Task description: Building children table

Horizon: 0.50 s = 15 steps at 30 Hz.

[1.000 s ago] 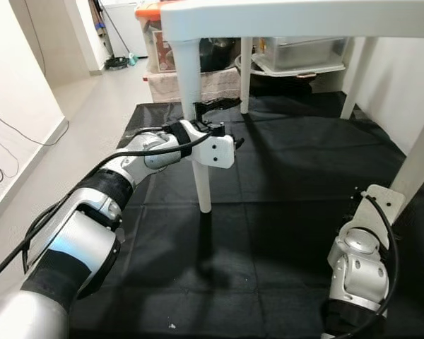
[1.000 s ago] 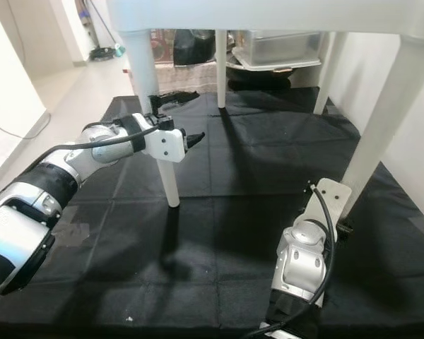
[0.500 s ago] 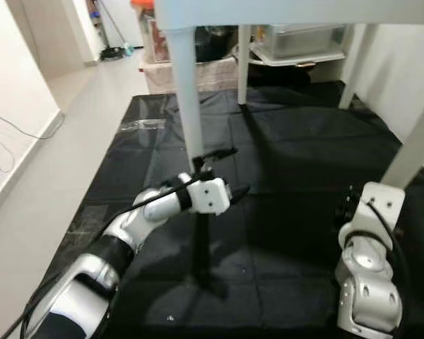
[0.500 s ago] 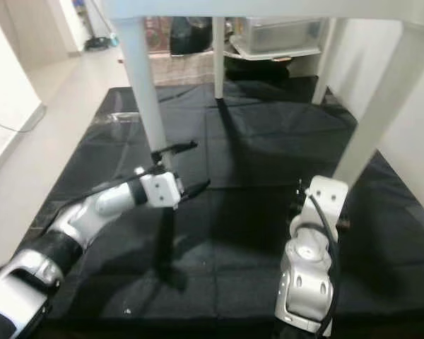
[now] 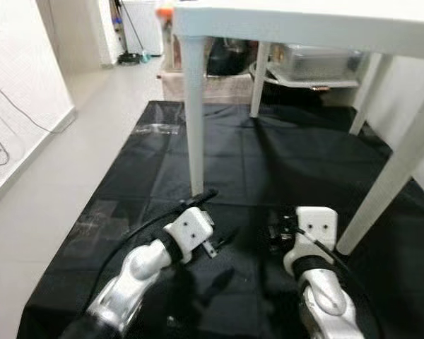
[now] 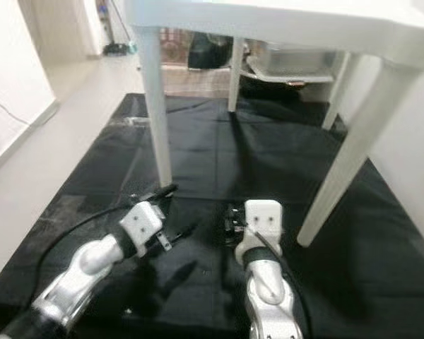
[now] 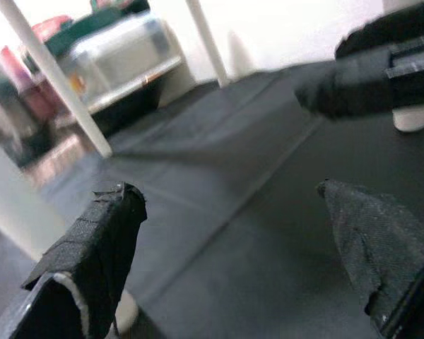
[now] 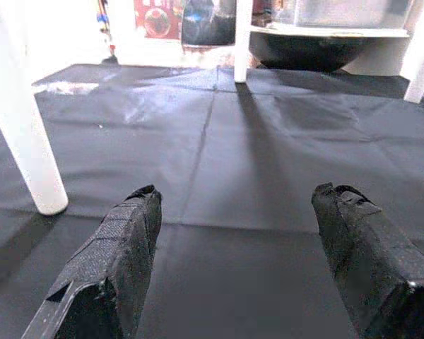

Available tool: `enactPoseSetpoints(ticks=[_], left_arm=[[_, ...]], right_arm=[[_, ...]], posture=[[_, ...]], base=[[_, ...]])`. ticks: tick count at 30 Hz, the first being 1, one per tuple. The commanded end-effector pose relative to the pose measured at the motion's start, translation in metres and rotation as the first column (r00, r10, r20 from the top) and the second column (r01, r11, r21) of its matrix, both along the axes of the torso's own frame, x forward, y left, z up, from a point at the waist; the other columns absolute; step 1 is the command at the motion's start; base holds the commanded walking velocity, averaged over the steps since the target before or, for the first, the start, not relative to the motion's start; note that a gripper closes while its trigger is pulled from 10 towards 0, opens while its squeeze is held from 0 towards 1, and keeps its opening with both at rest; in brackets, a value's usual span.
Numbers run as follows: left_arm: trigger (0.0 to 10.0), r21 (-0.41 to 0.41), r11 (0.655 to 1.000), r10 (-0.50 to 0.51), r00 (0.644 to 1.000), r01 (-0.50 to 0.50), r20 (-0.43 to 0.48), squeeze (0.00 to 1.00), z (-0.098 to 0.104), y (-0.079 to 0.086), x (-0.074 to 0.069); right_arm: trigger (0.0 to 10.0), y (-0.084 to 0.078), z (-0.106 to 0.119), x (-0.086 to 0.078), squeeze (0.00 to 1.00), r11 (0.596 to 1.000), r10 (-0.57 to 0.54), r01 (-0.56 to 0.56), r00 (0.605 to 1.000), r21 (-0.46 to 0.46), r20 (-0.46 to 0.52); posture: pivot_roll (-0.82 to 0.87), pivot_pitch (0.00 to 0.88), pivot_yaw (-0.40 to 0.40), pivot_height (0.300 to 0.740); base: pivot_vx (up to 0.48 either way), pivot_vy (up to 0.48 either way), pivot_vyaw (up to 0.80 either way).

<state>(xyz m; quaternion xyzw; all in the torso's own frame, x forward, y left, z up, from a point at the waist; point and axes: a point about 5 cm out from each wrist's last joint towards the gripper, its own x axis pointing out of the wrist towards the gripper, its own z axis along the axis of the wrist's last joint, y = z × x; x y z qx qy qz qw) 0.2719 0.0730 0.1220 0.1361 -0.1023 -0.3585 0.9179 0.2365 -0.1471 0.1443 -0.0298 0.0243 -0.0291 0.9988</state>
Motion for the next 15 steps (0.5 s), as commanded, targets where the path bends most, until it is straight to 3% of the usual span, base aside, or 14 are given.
enactPoseSetpoints(ticks=[1,7,9,15], left_arm=[[10.0,-0.031,0.999,0.036,0.999,-0.037,-0.033,0.0,0.002,0.002,-0.001],[10.0,-0.037,0.996,0.072,0.993,-0.075,-0.09,0.0,0.002,0.005,-0.005],[10.0,-0.044,0.994,0.095,0.988,-0.101,-0.123,0.0,0.0,0.006,-0.004],[10.0,-0.045,0.993,0.098,0.985,-0.106,-0.144,0.0,0.0,0.006,-0.004]], right_arm=[[10.0,-0.001,-0.001,-0.003,0.0,0.999,-0.011,0.01,1.0,0.032,0.008],[10.0,0.002,-0.006,-0.007,0.0,0.999,0.04,-0.041,0.999,0.034,0.021],[10.0,0.009,-0.009,-0.008,0.0,0.994,0.099,-0.1,0.995,0.05,0.019],[10.0,0.012,-0.01,-0.008,0.0,0.991,0.118,-0.12,0.993,0.051,0.027]], posture=[[0.07,0.0,-0.011,0.74],[0.07,0.0,-0.014,0.74],[0.07,0.0,-0.015,0.74],[0.06,0.0,-0.013,0.74]], base=[[-0.349,0.0,0.0],[-0.421,0.0,0.0],[-0.48,0.0,0.0],[-0.48,0.0,0.0]])
